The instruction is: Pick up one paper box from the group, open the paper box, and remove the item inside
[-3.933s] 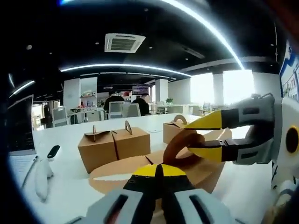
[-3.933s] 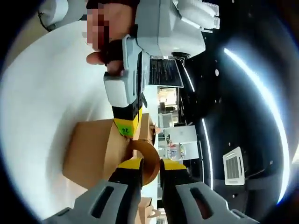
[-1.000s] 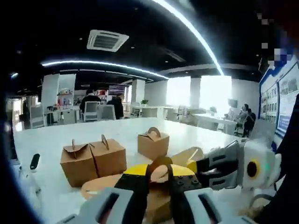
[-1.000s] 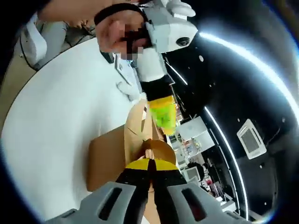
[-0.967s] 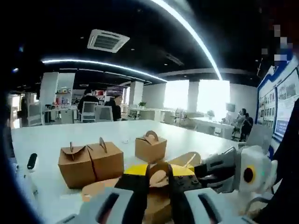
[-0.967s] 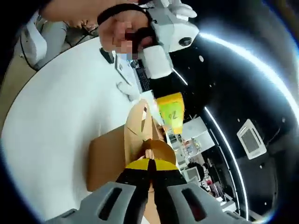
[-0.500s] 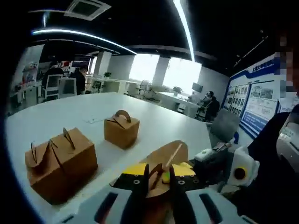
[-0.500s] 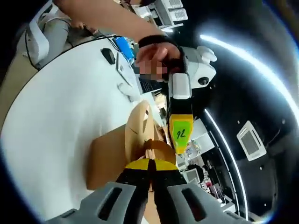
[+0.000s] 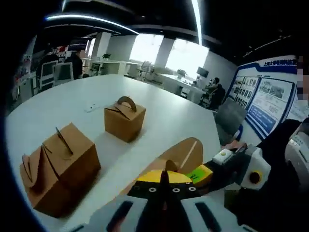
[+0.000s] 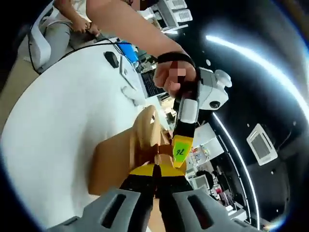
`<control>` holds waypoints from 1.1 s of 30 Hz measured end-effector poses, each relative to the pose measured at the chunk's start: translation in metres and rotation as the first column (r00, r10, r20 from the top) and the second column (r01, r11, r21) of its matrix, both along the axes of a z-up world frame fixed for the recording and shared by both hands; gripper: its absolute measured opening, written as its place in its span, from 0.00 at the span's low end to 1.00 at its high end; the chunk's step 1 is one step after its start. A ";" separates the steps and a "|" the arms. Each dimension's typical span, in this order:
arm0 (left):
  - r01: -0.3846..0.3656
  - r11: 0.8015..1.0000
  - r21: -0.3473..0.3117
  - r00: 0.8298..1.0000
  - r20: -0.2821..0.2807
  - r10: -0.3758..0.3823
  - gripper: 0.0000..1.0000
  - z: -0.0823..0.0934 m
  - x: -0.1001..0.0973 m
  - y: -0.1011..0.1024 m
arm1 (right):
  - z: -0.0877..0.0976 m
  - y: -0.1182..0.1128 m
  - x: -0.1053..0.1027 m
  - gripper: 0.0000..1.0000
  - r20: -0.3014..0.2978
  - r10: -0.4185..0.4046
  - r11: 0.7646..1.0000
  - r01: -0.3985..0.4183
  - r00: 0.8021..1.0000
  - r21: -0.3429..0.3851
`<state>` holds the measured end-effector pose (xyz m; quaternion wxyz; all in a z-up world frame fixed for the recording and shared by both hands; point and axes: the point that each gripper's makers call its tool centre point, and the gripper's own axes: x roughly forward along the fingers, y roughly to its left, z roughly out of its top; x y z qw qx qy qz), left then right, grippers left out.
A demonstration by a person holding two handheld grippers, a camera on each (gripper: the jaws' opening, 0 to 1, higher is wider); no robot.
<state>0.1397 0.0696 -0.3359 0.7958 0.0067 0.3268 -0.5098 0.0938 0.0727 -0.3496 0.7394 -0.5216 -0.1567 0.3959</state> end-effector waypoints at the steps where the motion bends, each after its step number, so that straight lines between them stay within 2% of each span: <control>1: -0.011 1.000 -0.016 1.000 0.005 0.011 0.04 0.003 0.002 0.000 | -0.001 0.000 0.000 0.02 0.002 0.003 1.000 -0.003 1.000 -0.005; 6: -0.057 0.997 -0.060 0.997 0.044 0.059 0.04 0.021 0.016 0.005 | -0.001 0.002 -0.001 0.02 0.006 0.027 0.999 -0.027 1.000 -0.028; 9: -0.081 0.995 -0.053 0.994 0.063 0.084 0.04 0.026 0.026 0.008 | -0.001 0.003 -0.002 0.02 0.014 0.042 0.998 -0.041 0.999 -0.040; 14: -0.097 0.995 -0.035 0.993 0.066 0.099 0.04 0.023 0.049 0.010 | 0.000 0.004 -0.002 0.02 0.019 0.051 0.998 -0.050 0.999 -0.044; 16: -0.112 0.994 -0.016 0.990 0.083 0.113 0.04 0.020 0.063 0.013 | 0.000 0.004 -0.003 0.02 0.024 0.059 0.997 -0.058 0.998 -0.049; 23: -0.091 0.995 0.037 0.992 0.085 0.088 0.04 0.005 0.075 0.014 | -0.001 0.004 -0.005 0.02 0.036 0.077 0.995 -0.075 0.996 -0.067; 24: -0.086 0.996 0.032 0.993 0.080 0.084 0.04 0.004 0.075 0.014 | -0.001 0.004 -0.005 0.02 0.037 0.078 0.995 -0.075 0.996 -0.067; 25: -0.080 0.997 -0.015 0.996 0.024 0.080 0.04 0.003 0.077 0.013 | -0.001 0.004 -0.005 0.02 0.037 0.078 0.995 -0.076 0.996 -0.067; 28: -0.079 0.994 -0.080 0.996 -0.042 0.075 0.04 -0.002 0.079 0.014 | -0.001 0.005 -0.005 0.02 0.036 0.080 0.995 -0.078 0.996 -0.067; 30: -0.078 0.991 -0.107 0.996 -0.056 0.072 0.04 -0.006 0.080 0.015 | -0.001 0.005 -0.006 0.02 0.035 0.081 0.995 -0.079 0.996 -0.066; 33: -0.091 0.978 -0.186 0.990 -0.120 0.069 0.04 -0.009 0.080 0.012 | -0.001 0.005 -0.006 0.02 0.028 0.086 0.994 -0.084 0.996 -0.062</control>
